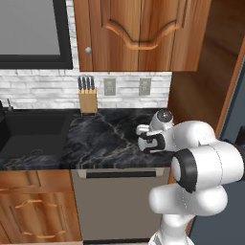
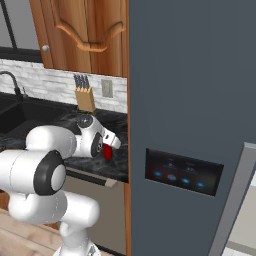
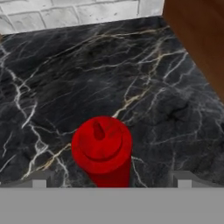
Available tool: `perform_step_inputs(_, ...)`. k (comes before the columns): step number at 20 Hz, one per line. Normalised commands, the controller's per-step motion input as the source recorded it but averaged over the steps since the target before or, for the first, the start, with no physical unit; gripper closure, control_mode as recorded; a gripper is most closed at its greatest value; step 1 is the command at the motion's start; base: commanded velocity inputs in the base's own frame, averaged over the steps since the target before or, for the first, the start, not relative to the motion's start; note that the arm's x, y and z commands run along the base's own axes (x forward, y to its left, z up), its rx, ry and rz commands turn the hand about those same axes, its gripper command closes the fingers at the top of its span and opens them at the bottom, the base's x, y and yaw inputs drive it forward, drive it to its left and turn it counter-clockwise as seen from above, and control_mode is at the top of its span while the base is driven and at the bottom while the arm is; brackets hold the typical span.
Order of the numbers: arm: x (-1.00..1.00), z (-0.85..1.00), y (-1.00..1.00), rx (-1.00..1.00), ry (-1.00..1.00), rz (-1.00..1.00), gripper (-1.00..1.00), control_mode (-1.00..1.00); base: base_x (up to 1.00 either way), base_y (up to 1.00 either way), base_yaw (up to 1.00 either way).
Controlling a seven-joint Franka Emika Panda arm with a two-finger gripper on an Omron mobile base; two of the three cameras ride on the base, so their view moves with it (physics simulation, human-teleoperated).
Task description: Place the ketchup and mustard from the counter to the top shelf of the fridge. If the existing items in the fridge are on the top shelf, move them to other shelves.
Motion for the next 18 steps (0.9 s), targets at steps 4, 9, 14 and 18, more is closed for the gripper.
perform_step_inputs(4,0.1,-0.11,0.0,0.0,0.0,0.0,-1.0,-1.0,0.0,0.0,0.0)
perform_step_inputs(9,0.17,-0.13,0.0,-0.01,-0.01,0.0,-1.0,-1.0,0.0,0.0,0.0)
perform_step_inputs(14,0.11,-0.14,0.0,-0.01,0.0,0.0,-1.0,-1.0,0.0,0.0,0.0)
perform_step_inputs(18,0.05,-0.16,0.0,-0.01,0.0,0.0,-1.0,-1.0,0.0,0.0,0.0)
